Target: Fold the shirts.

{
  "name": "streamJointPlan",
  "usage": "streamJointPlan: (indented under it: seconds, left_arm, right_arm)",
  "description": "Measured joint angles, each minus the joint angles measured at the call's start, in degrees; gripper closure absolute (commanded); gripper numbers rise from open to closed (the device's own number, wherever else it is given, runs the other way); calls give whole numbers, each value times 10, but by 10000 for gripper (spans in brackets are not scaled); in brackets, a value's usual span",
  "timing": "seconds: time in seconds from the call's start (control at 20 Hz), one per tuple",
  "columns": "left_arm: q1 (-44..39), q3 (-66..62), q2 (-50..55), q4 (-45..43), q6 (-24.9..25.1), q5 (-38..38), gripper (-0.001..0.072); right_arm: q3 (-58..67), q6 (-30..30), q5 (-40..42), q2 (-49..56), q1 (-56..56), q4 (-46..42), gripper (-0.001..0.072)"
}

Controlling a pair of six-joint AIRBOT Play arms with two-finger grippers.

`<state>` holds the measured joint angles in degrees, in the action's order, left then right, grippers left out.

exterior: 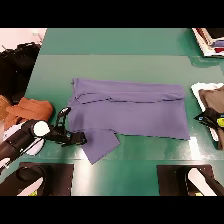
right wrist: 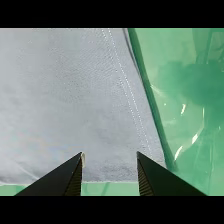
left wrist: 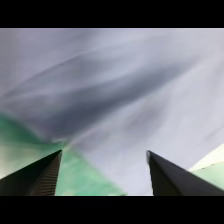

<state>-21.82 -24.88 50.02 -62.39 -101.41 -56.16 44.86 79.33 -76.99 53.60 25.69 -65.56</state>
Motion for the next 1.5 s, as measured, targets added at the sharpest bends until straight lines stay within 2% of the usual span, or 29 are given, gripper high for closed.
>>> streamJointPlan:
  seconds: [0.05, 0.1, 0.15, 0.3, 0.35, 0.4, 0.45, 0.5, 0.6, 0.7, 0.8, 0.85, 0.95, 1.0, 1.25, 1.5]
  left_arm:
    - [-1, 4, 1, 10, 7, 20, 384]
    - [-1, 8, 2, 11, 14, 40, 590]
    - [0, 9, 4, 14, 17, 49, 685]
    - [0, 6, 2, 33, 24, 62, 684]
    - [0, 2, 2, 38, 26, 62, 685]
    - [0, -4, 2, 41, 29, 60, 685]
    - [0, -11, 2, 43, 35, 57, 684]
    - [0, -19, 2, 45, 40, 55, 685]
    - [0, -31, 2, 47, 48, 52, 684]
    - [0, -38, 2, 49, 53, 51, 684]
    - [0, -42, 2, 49, 55, 47, 684]
    - [0, -43, 2, 49, 56, 45, 684]
    - [0, -44, 2, 50, 57, 43, 685]
    - [0, -45, 2, 50, 57, 40, 686]
    - [-1, -45, -26, 37, 52, -12, 688]
    - [-36, -45, -141, -12, -31, -121, 685]
  right_arm:
    - [-1, 0, 0, 0, 0, 0, 323]
    - [-1, 0, -1, 0, 0, -2, 323]
    - [-2, 0, -2, 0, 1, -7, 323]
    - [-5, 0, -16, 0, 2, -46, 316]
    - [-11, 0, -21, 0, 5, -59, 184]
    - [-20, 0, -26, 2, 10, -71, 110]
    - [-33, 0, -31, 5, 19, -80, 125]
    - [-49, 0, -34, 12, 28, -85, 200]
    - [-82, 0, -34, 32, 45, -76, 212]
    - [-108, 0, -17, 54, 51, -50, 278]
    - [-120, 1, 5, 72, 47, -25, 283]
    - [-122, 1, 10, 78, 40, -14, 318]
    - [-120, 1, 31, 91, 23, -3, 588]
    - [-116, 1, 42, 98, 13, 0, 683]
    - [-96, 0, 49, 70, -30, -31, 696]
    - [-90, 0, -26, -41, -30, -115, 697]
